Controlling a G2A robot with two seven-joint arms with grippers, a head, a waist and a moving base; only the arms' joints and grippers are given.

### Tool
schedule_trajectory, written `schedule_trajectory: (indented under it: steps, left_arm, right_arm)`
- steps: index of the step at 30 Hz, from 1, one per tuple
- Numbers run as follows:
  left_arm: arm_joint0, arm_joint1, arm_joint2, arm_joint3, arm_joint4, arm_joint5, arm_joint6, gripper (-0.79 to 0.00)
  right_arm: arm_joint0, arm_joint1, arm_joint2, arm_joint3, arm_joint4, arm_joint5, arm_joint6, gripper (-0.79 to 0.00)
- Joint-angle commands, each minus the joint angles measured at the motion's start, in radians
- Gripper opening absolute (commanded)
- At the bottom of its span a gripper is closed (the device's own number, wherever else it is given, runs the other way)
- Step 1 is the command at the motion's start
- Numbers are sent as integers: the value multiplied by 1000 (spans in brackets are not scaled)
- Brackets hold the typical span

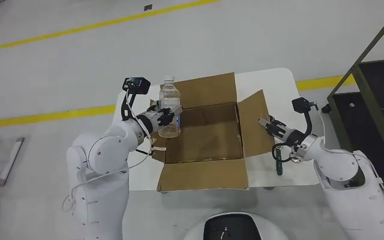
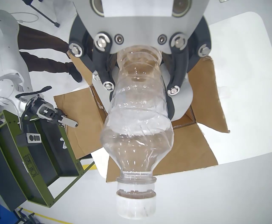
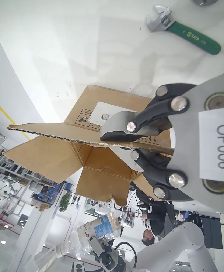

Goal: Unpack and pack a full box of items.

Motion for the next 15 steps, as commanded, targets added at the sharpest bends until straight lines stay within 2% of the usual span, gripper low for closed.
schedule_trajectory:
  steps: [1, 7, 11, 15]
  left_arm:
    - [0, 0, 0, 0, 0, 0, 0, -785]
    - [20, 0, 6, 19, -14, 3, 15, -785]
    - [13, 1, 59, 66, -25, 5, -14, -785]
    - [-12, -4, 113, 116, -56, 48, -10, -785]
  right_arm:
    - [-2, 2, 4, -2, 3, -1, -4, -785]
    - [-8, 9, 3, -6, 10, -7, -5, -785]
    - [-13, 14, -1, -11, 11, -17, -1, -785]
    - [-21, 18, 6, -23, 16, -17, -5, -785]
